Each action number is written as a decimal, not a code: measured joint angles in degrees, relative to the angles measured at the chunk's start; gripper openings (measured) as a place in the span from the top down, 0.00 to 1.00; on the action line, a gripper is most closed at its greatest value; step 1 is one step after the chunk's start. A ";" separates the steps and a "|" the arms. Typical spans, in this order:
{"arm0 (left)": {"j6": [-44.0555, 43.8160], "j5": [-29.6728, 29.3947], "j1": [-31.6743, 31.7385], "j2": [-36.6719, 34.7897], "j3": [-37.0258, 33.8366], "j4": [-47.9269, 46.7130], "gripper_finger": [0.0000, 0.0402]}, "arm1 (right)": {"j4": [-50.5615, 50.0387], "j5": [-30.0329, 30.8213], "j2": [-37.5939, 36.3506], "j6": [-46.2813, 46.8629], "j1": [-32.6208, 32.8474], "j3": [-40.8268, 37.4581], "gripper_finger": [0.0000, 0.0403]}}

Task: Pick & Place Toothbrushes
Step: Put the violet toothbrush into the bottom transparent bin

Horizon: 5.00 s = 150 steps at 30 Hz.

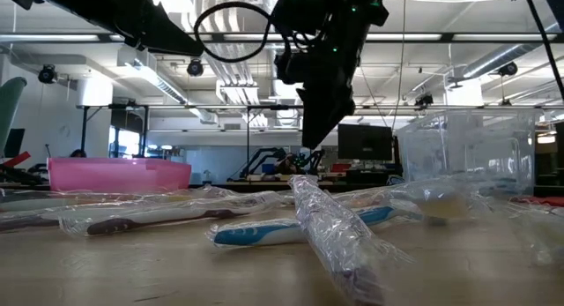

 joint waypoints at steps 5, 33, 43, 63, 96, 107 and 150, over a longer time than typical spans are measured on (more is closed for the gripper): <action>0.00 0.00 0.00 0.00 -0.02 0.03 0.56 | 1.90 -0.41 2.11 0.61 0.32 0.00 0.62; -0.03 0.00 0.00 0.00 -0.07 -0.90 0.56 | 10.05 -0.96 7.68 1.06 0.87 -0.63 0.62; 2.80 -0.72 0.00 -0.11 -0.07 -5.51 0.56 | 9.82 -0.58 3.42 -0.20 1.34 -0.60 0.69; 0.10 -44.24 -3.19 -1.79 9.11 -16.35 0.56 | 9.75 -0.27 2.80 -0.40 1.24 -2.85 0.77; -0.33 -43.71 -3.19 -1.73 9.14 -16.39 0.56 | 26.29 -0.84 2.81 4.08 1.24 -14.88 0.60; -0.31 -43.71 -3.19 -1.73 9.14 -16.37 0.56 | 31.66 -0.09 2.70 5.57 1.20 -20.29 0.67; -4.22 -5.05 -3.17 -1.66 11.77 -15.61 0.56 | 0.07 16.15 -22.86 18.37 2.45 -17.38 0.96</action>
